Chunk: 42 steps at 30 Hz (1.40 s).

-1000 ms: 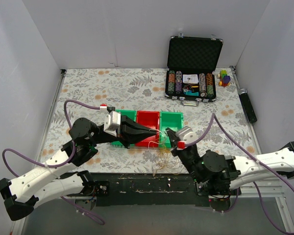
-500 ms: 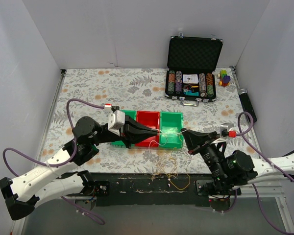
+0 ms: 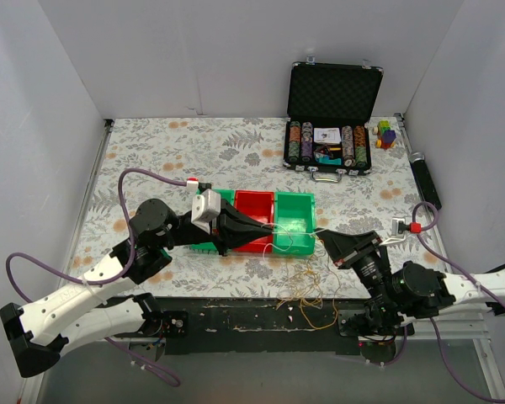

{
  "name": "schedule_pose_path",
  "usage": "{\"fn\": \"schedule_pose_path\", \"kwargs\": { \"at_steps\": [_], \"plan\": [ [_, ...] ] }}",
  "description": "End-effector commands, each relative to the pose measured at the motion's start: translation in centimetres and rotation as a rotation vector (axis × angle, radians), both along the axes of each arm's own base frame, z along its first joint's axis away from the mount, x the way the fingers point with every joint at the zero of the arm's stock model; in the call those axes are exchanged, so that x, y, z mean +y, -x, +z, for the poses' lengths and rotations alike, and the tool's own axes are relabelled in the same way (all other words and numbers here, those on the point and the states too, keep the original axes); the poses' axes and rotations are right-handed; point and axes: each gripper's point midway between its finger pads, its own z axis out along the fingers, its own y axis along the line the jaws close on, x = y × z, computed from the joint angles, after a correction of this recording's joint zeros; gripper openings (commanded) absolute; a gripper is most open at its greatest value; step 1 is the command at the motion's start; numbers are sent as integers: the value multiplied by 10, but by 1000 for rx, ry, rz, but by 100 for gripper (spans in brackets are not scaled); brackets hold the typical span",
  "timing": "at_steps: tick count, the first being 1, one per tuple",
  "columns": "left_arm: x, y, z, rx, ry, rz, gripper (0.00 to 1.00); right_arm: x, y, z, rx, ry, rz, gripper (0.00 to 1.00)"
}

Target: Untangle the cables

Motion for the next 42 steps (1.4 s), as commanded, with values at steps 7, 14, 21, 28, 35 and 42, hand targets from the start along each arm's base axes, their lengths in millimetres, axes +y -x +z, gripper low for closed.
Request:
{"fn": "schedule_pose_path", "kwargs": {
  "at_steps": [7,14,21,28,35,42],
  "plan": [
    [26,23,39,-173,100,-38,0,-58,-24,-5,140,-182,-283,1],
    [33,28,35,-207,63,-53,0,-86,-40,11,106,-264,-397,1],
    [35,30,38,-219,64,-57,0,-108,-46,5,146,-373,-444,1],
    [38,28,41,-230,61,-42,0,-118,-49,13,125,-314,-483,1],
    [43,26,46,-244,61,-23,0,-134,-55,18,65,-98,-606,1],
    [39,26,45,-246,56,-40,0,-57,-44,6,-38,589,-400,13]
  ]
}}
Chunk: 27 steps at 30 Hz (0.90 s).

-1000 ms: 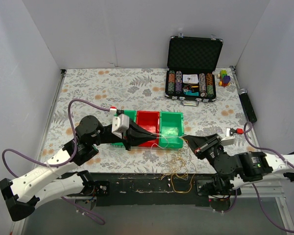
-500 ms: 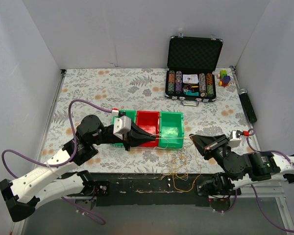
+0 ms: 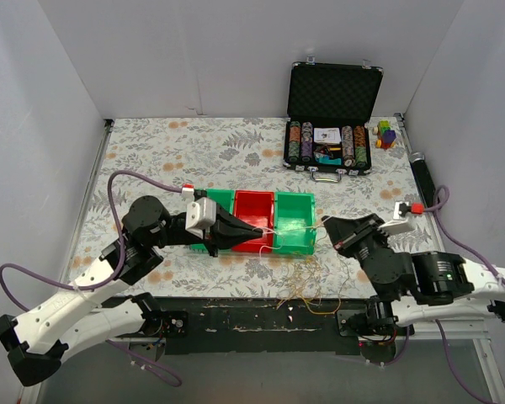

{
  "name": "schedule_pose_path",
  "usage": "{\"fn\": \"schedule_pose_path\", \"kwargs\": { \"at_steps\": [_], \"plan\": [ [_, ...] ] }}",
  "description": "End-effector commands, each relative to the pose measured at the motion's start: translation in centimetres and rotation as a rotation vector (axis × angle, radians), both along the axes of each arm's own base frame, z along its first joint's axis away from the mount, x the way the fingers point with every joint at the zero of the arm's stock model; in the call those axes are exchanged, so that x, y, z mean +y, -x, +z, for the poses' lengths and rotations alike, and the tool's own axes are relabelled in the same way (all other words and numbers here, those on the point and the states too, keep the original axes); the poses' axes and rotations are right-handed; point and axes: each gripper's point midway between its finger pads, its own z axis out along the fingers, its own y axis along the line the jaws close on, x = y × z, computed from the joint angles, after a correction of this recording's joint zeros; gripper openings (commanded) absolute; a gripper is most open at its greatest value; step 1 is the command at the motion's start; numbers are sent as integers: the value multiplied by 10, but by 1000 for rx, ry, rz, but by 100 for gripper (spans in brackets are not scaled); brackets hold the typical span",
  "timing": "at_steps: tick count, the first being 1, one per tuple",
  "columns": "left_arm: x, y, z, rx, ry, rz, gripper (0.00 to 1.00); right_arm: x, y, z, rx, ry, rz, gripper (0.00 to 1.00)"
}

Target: Untangle the cables

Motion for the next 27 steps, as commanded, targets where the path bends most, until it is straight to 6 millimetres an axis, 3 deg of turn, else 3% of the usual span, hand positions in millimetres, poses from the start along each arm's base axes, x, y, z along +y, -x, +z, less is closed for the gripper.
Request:
{"fn": "schedule_pose_path", "kwargs": {
  "at_steps": [1,5,9,13,21,27],
  "plan": [
    [25,28,66,-150,157,-49,0,-22,-20,-11,-215,625,-146,15],
    [24,29,70,-145,167,-58,0,19,-8,-27,-294,807,-7,20],
    [25,30,74,-144,168,-59,0,42,-5,-14,-414,804,77,31],
    [28,30,76,-146,174,-53,0,44,-4,6,-508,749,92,44],
    [27,30,76,-135,183,-54,0,76,-1,5,-597,996,157,45],
    [28,29,75,-127,183,-48,0,75,2,11,-669,1156,86,46]
  ]
}}
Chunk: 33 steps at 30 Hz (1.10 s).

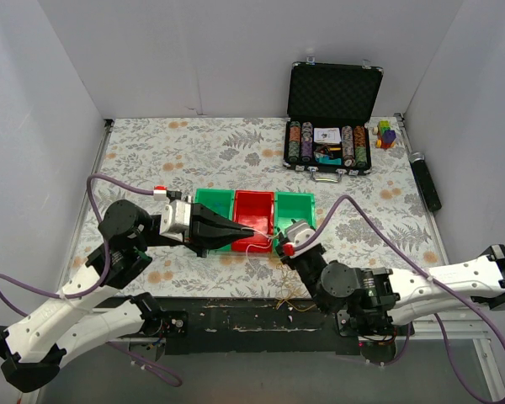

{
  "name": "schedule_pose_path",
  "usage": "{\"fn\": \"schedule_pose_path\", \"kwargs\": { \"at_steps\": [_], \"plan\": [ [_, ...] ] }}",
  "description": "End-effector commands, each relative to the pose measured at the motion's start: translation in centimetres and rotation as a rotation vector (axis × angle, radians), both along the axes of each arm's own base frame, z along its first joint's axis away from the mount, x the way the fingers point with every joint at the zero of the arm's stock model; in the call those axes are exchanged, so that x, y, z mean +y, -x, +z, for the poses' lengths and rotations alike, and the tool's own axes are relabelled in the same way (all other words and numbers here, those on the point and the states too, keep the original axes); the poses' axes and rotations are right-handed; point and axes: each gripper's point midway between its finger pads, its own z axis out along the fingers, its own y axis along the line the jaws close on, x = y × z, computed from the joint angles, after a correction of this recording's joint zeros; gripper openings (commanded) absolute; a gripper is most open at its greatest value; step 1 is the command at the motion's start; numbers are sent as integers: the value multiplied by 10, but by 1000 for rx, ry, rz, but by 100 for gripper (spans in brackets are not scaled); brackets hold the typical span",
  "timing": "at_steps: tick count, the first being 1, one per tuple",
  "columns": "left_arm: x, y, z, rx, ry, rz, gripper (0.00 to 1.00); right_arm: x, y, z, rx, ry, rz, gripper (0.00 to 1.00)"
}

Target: Untangle the cables

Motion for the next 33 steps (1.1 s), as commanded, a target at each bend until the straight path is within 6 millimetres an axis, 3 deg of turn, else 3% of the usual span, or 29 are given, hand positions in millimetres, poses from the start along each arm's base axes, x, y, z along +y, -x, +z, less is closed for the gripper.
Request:
{"fn": "schedule_pose_path", "kwargs": {
  "at_steps": [1,6,14,19,26,28,30,33],
  "plan": [
    [8,7,24,-38,57,-1,0,-16,-2,30,-122,55,-72,46],
    [7,6,24,-34,60,-1,0,-17,2,43,-188,55,-53,47],
    [6,4,25,-22,62,0,0,9,15,41,-298,207,-3,46],
    [7,3,26,-12,64,4,0,6,15,47,-322,199,-16,49],
    [7,3,27,-7,65,3,0,17,19,54,-357,193,28,49],
    [7,2,27,-4,65,4,0,23,21,57,-369,199,42,45],
    [6,2,27,-2,65,4,0,28,22,60,-373,207,44,33],
    [6,1,27,-1,65,6,0,27,21,59,-359,205,26,3]
  ]
}}
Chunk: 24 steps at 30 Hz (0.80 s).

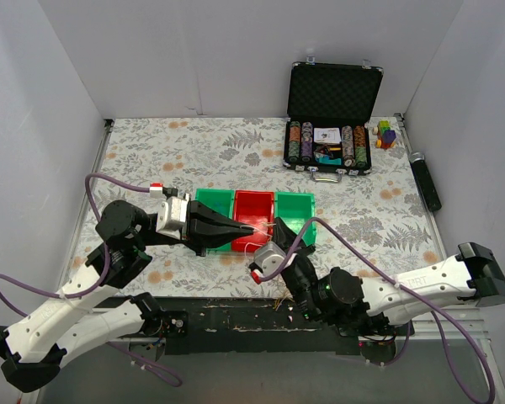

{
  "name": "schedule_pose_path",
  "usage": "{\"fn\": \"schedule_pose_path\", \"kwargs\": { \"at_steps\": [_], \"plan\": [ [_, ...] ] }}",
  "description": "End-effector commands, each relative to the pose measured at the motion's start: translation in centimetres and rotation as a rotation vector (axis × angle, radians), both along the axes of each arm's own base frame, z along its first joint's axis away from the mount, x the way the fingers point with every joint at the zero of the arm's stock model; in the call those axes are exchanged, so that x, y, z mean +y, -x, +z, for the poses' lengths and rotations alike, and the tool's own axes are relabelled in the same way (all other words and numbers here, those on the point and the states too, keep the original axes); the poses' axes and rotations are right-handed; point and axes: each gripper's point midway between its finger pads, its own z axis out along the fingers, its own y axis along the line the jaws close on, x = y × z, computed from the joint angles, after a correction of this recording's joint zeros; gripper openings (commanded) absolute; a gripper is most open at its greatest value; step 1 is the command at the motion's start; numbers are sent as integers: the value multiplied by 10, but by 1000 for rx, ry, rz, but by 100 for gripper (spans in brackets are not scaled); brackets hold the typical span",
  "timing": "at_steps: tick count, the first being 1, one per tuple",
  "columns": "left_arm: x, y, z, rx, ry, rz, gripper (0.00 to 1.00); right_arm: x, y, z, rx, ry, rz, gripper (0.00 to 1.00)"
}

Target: Untangle the cables

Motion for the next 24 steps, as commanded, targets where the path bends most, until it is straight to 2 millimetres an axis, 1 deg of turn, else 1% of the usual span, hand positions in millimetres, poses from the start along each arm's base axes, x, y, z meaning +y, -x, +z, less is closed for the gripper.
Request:
{"fn": "schedule_pose_path", "kwargs": {
  "at_steps": [1,5,8,10,14,18,19,22,24],
  "plan": [
    [5,1,17,-19,35,12,0,2,13,23,15,-102,43,1],
    [5,0,17,-15,37,15,0,-16,8,28,48,-196,15,1],
    [5,-1,18,-16,41,19,0,-36,3,33,93,-322,2,1],
    [5,-1,18,-15,42,22,0,-53,0,36,134,-431,-6,1],
    [5,-2,18,-15,44,24,0,-81,-7,26,204,-610,-28,1],
    [5,-2,16,-19,41,28,0,-117,-16,19,253,-827,-50,1],
    [6,-2,16,-21,43,30,0,-122,-17,15,264,-853,-51,1],
    [6,-2,16,-21,44,30,0,-129,-18,14,298,-973,-10,1],
    [6,-2,16,-25,44,31,0,-121,-16,17,311,-978,16,1]
  ]
}}
